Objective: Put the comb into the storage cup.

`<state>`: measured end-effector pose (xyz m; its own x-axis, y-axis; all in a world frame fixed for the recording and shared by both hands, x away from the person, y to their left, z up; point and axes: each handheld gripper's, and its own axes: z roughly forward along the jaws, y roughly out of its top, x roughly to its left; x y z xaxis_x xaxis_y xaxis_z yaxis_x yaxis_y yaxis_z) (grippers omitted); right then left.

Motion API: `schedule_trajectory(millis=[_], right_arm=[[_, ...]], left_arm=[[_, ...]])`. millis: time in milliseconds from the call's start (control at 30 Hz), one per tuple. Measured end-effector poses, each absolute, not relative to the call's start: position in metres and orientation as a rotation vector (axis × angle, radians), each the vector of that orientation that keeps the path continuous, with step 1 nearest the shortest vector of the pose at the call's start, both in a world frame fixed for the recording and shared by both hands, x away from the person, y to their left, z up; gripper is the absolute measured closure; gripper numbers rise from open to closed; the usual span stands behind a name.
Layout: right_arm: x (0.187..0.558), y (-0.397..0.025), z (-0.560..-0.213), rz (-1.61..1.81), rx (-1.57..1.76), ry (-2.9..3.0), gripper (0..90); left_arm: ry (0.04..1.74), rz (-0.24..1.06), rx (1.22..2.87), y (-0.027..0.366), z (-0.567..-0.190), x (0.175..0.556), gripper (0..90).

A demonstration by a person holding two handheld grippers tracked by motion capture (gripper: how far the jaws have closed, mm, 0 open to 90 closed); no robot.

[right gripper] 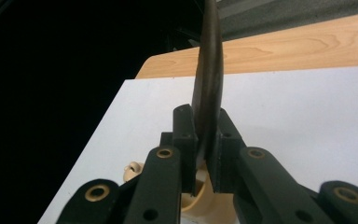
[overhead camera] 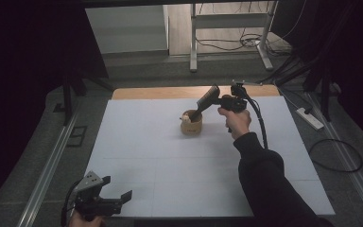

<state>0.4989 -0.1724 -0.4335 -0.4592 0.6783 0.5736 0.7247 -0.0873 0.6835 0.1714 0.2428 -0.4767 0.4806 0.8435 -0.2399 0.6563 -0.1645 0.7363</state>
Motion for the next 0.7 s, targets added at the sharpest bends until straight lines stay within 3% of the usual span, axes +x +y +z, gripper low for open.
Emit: schedule_trajectory(millis=[400,700], right_arm=[[0.4979,-0.1806,-0.44,-1.604,-1.642,-2.092,79.6],[0.4965,-0.1801,-0.4388,-1.587,-1.657,-2.168,67.3]], left_arm=[[1.25,0.285,1.896,0.2429,-0.4766,0.1713,0.7],[1.25,0.285,1.896,0.2429,-0.4766,0.1713,0.7]])
